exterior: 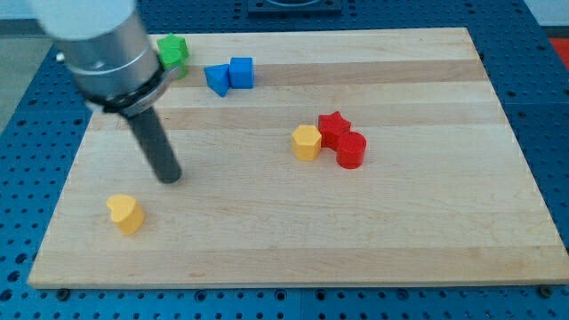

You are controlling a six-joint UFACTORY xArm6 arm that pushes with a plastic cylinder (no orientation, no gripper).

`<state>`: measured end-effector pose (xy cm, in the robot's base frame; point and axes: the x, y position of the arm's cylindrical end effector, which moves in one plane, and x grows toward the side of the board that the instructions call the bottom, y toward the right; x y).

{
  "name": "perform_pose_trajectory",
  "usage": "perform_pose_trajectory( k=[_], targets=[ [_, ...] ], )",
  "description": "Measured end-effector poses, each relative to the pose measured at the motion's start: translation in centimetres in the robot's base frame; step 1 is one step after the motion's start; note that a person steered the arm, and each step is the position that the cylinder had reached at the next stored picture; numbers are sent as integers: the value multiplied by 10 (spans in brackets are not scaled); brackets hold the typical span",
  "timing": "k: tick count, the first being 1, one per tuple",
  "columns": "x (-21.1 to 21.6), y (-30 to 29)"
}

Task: Slide yellow hexagon closer to yellow heart

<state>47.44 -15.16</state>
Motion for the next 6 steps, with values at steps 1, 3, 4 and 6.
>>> perform_pose_trajectory(
  k=[1,3,4,6],
  targets=[
    [-34,53],
    [-82,137],
    [-82,167],
    [-69,201]
  ],
)
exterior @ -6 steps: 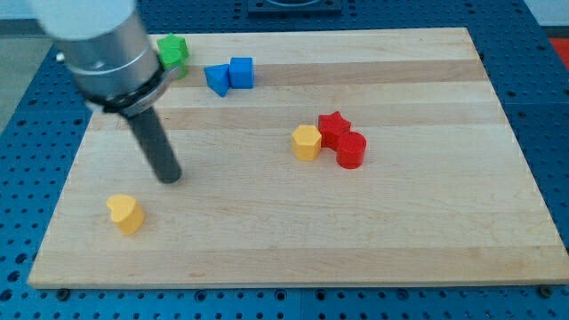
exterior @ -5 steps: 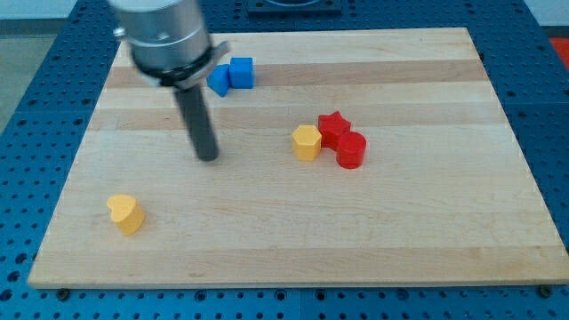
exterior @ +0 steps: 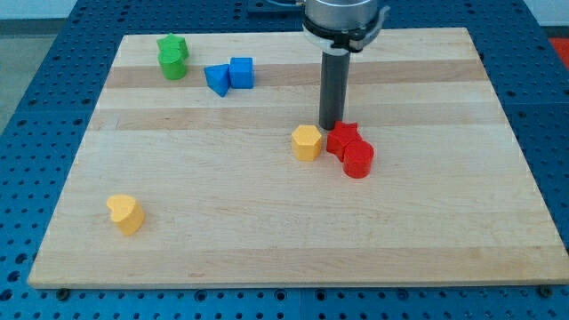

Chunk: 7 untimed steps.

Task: Slide yellow hexagon closer to yellow heart

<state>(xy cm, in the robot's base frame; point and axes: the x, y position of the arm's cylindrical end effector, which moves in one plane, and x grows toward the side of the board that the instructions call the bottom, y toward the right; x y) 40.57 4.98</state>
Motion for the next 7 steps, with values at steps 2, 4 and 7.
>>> perform_pose_trajectory(
  k=[2,4,7],
  targets=[
    [23,-2],
    [24,-43],
    [54,-118]
  ],
)
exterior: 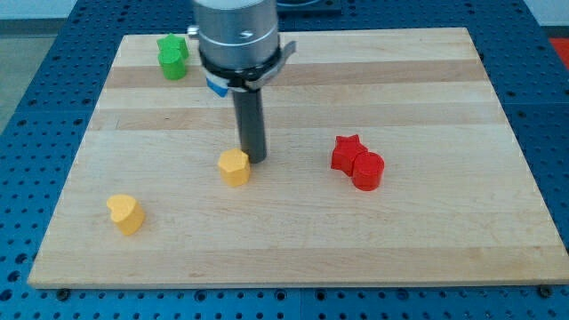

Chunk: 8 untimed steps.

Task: Slide yellow hexagon closer to yellow heart

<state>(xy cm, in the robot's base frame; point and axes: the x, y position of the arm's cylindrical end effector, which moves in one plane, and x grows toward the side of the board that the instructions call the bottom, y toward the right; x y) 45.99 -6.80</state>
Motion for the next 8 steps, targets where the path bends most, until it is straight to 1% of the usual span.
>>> perform_pose_trajectory(
  k=[2,4,6,7,8],
  targets=[
    [23,-40],
    [46,-55],
    [53,-51],
    [57,-38],
    [76,-36]
  ],
)
